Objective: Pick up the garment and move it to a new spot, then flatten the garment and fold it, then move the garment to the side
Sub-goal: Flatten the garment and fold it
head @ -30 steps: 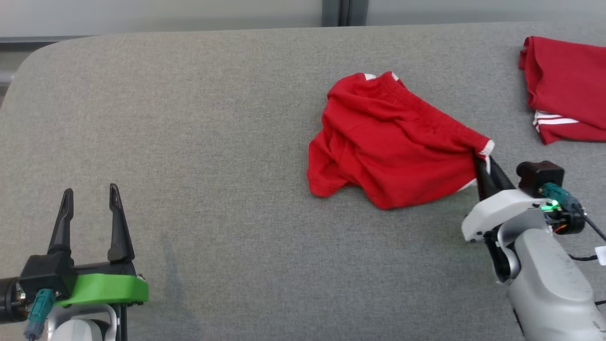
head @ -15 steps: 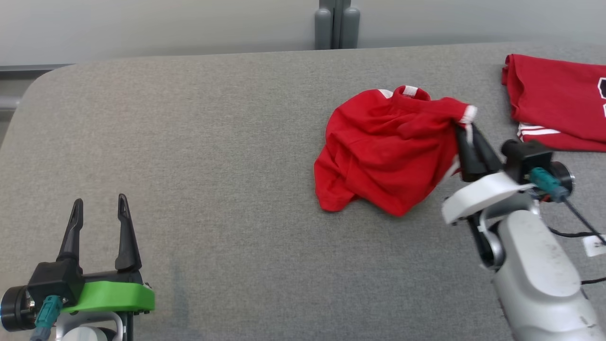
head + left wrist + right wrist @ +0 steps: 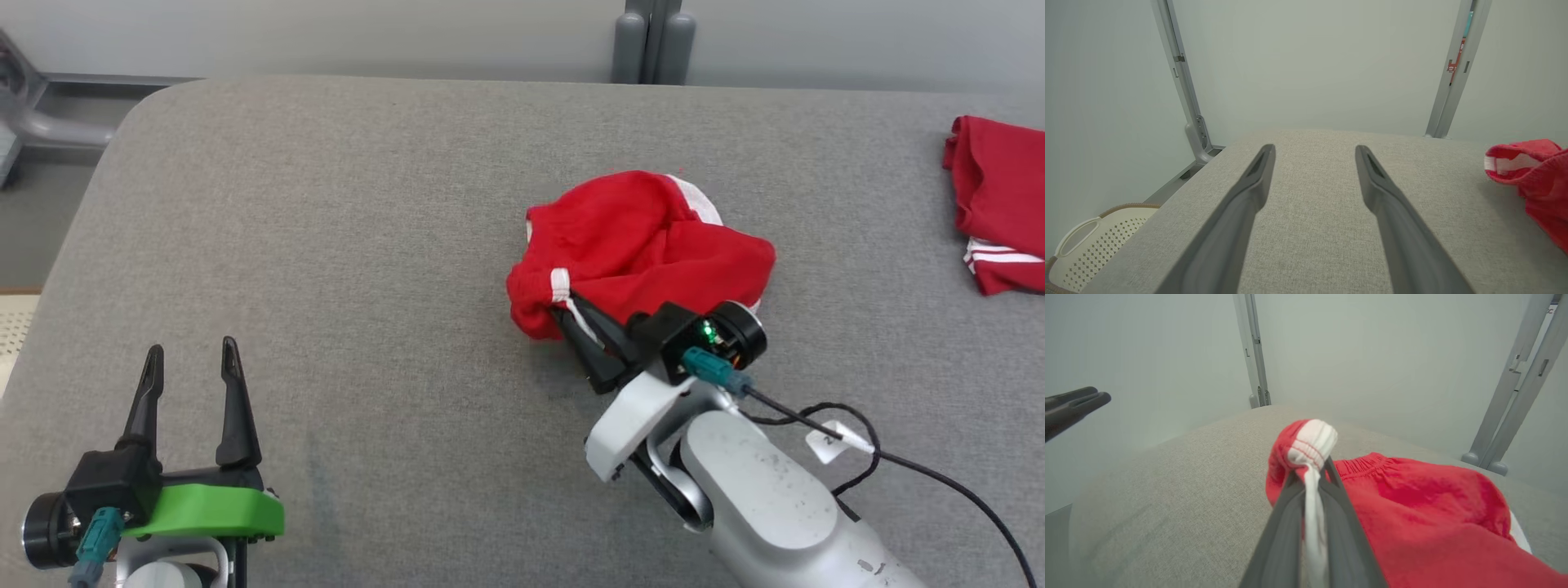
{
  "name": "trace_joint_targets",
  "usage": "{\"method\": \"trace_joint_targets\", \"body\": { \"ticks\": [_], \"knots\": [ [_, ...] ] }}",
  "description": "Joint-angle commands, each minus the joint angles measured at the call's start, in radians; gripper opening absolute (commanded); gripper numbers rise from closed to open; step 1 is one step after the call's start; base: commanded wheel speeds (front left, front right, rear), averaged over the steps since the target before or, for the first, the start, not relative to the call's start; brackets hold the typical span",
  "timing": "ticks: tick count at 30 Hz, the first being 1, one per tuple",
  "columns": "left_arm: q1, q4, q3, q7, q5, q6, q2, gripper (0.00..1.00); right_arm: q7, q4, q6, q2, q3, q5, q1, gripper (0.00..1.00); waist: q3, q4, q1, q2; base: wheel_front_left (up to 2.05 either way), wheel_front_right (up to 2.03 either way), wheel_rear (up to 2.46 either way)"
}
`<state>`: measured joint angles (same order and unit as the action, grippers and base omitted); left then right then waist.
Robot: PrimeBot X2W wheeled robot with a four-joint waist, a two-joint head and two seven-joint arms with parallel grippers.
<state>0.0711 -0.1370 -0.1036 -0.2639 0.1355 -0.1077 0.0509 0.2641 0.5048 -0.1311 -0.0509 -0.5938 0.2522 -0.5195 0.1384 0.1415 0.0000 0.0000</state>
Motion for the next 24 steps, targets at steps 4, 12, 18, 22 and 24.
{"method": "trace_joint_targets", "body": {
  "ticks": [4, 12, 18, 22, 24],
  "knots": [
    [0.021, -0.004, 0.022, 0.0, 0.023, 0.015, 0.0, 1.0, 0.0, 0.024, 0.001, -0.001, -0.131, 0.083, -0.019, 0.0, 0.028, 0.06, 0.0, 0.0, 0.0, 0.0, 0.0],
    [0.037, -0.015, 0.035, 0.0, 0.038, 0.022, 0.0, 1.0, 0.0, 0.08, 0.001, -0.001, -0.334, 0.17, -0.034, 0.16, 0.05, 0.09, 0.0, 0.0, 0.0, 0.0, 0.0],
    [0.042, -0.015, 0.033, 0.0, 0.043, 0.028, 0.0, 1.0, 0.0, 0.109, 0.001, -0.001, -0.391, 0.199, -0.049, 1.0, 0.058, 0.074, 0.0, 0.0, 0.0, 0.0, 0.0],
    [0.033, -0.014, 0.02, 0.0, 0.031, 0.029, 0.0, 1.0, 0.0, 0.101, 0.001, 0.0, -0.374, 0.177, -0.036, 1.0, 0.046, 0.045, 0.0, 0.0, 0.0, 0.0, 0.0],
    [0.024, -0.012, 0.012, 0.0, 0.026, 0.028, 0.0, 1.0, 0.0, 0.086, 0.001, 0.0, -0.351, 0.159, -0.019, 1.0, 0.038, 0.027, 0.0, 0.0, 0.0, 0.0, 0.0]
  ]
}}
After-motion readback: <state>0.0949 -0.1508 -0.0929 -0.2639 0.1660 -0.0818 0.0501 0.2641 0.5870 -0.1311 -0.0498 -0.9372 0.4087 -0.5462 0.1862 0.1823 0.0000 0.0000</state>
